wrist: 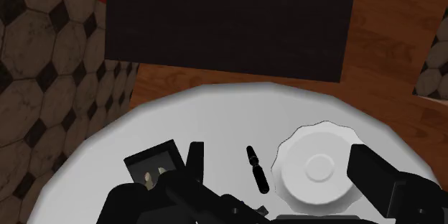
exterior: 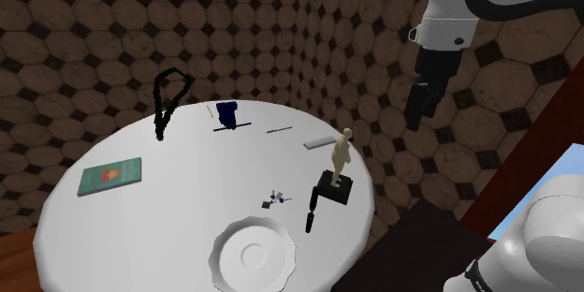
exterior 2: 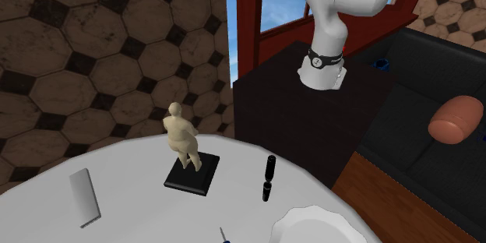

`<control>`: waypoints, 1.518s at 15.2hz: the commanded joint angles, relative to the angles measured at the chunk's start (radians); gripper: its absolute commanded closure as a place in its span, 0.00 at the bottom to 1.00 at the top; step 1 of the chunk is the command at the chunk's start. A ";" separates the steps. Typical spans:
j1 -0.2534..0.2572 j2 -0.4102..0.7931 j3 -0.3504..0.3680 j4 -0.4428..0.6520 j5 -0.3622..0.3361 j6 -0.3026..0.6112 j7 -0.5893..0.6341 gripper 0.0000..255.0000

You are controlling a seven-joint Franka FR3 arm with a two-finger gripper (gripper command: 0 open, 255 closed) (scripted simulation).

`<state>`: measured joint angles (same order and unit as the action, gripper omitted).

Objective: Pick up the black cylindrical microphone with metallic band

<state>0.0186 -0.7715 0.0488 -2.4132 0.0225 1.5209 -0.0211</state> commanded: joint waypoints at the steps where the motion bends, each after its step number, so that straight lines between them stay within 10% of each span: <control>1: 0.000 0.000 0.000 0.000 0.000 0.000 0.000 0.00; 23: -0.073 0.749 0.122 -0.017 0.196 0.634 0.498 0.00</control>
<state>-0.0517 -0.0640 0.1716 -2.4417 0.2127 2.1291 0.4588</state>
